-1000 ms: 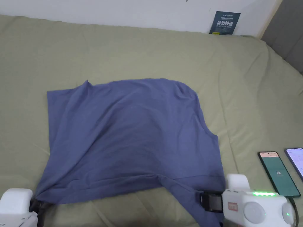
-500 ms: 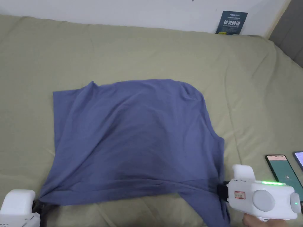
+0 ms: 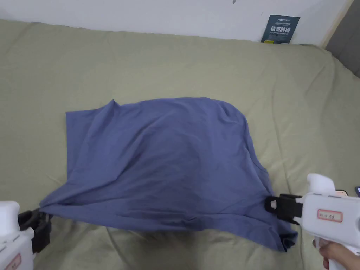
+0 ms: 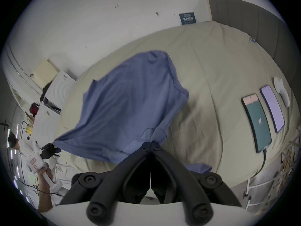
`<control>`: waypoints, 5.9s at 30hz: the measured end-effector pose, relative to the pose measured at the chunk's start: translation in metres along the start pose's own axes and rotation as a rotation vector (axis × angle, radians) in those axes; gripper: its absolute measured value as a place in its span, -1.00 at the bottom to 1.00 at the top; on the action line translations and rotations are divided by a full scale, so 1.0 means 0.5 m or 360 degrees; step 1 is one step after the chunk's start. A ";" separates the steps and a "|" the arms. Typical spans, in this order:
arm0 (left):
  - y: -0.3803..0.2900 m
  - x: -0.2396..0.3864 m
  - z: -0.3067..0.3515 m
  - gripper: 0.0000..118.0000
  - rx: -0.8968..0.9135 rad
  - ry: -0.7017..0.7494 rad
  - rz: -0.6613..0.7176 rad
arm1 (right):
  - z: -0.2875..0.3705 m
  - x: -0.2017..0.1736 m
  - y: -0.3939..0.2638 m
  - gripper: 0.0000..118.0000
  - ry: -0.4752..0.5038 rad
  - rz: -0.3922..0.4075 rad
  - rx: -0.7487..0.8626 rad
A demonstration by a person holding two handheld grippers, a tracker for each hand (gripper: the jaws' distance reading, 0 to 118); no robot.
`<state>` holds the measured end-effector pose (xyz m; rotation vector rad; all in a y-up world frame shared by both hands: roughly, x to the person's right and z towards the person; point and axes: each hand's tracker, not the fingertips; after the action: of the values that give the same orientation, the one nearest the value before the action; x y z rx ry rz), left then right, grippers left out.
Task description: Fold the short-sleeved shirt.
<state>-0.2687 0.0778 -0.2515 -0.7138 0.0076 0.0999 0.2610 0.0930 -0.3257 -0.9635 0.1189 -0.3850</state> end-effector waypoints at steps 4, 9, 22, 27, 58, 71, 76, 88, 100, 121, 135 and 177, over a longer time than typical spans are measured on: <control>0.082 -0.011 -0.030 -1.00 0.0073 -0.0040 0.0072 | -0.019 0.000 0.107 -1.00 0.0164 -0.0028 0.0027; 0.194 -0.032 -0.141 -1.00 0.0061 -0.0028 0.0140 | -0.109 0.022 0.261 -1.00 0.0188 -0.0102 -0.0001; 0.262 -0.039 -0.442 0.23 -0.0340 0.0059 0.0317 | -0.389 -0.003 0.357 -0.37 -0.0070 -0.0104 -0.0254; 0.212 -0.025 -0.318 1.00 -0.0063 0.0062 0.0096 | -0.274 -0.013 0.295 1.00 0.0063 0.0182 0.0343; 0.072 -0.018 -0.372 0.99 -0.0181 0.0152 -0.0091 | -0.024 -0.116 -0.173 -1.00 -0.0056 0.0613 0.0524; 0.087 -0.018 -0.400 -0.85 -0.0266 0.0114 -0.0073 | -0.147 -0.043 -0.034 0.56 -0.0320 0.0551 0.0361; 0.089 -0.025 -0.392 -0.85 -0.0263 0.0134 -0.0068 | -0.292 0.031 0.099 0.98 -0.0370 0.0398 0.0246; 0.094 0.000 -0.384 -0.85 -0.0302 0.0107 -0.0019 | -0.373 0.090 0.121 -0.92 -0.0240 0.0281 0.0004; 0.144 -0.002 -0.220 -0.85 -0.0098 -0.0029 0.0099 | -0.133 0.026 0.115 -0.92 -0.0101 0.0277 0.0177; -0.098 -0.048 -0.060 -0.66 -0.0298 -0.0011 0.0134 | -0.026 0.129 -0.156 -0.84 -0.0180 -0.0021 0.0068; -0.061 -0.014 0.112 -0.76 0.0244 0.0122 0.0049 | 0.132 -0.080 -0.192 -0.50 -0.0064 0.0544 0.0735; 0.156 -0.081 -0.334 -0.93 -0.0208 0.0075 0.0078 | -0.260 -0.110 0.159 0.84 -0.0197 0.0671 0.0374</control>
<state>-0.3119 0.0235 -0.4271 -0.8467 0.0642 0.1311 0.1962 0.0529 -0.4688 -0.7042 0.1567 0.0493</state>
